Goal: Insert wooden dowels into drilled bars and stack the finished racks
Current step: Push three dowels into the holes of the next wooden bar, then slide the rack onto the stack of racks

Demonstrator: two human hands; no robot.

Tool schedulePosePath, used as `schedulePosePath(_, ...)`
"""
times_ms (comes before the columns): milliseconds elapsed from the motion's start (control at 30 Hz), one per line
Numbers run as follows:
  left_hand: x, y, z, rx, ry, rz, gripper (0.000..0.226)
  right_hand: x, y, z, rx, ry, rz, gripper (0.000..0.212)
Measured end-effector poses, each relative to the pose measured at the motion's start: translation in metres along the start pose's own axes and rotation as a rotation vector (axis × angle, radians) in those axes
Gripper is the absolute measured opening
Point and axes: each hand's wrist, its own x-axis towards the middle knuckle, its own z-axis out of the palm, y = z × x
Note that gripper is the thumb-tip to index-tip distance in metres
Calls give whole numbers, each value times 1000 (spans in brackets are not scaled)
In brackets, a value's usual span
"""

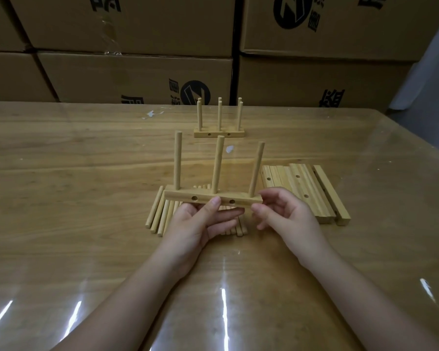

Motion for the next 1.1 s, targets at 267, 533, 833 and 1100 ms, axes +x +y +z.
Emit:
schedulePosePath(267,1,-1,1,-32,9,-27,39,-1,-1,-6,-322,3,-101,17)
schedulePosePath(533,2,-1,1,-73,39,-77,47,-2,0,-6,-548,35,-188,16)
schedulePosePath(833,0,1,4,-25,78,-97,38,7,-4,-18,-491,72,-83,22)
schedulePosePath(1100,-1,0,3,141,80,-61,25,73,-5,-38,-596,136,32,29)
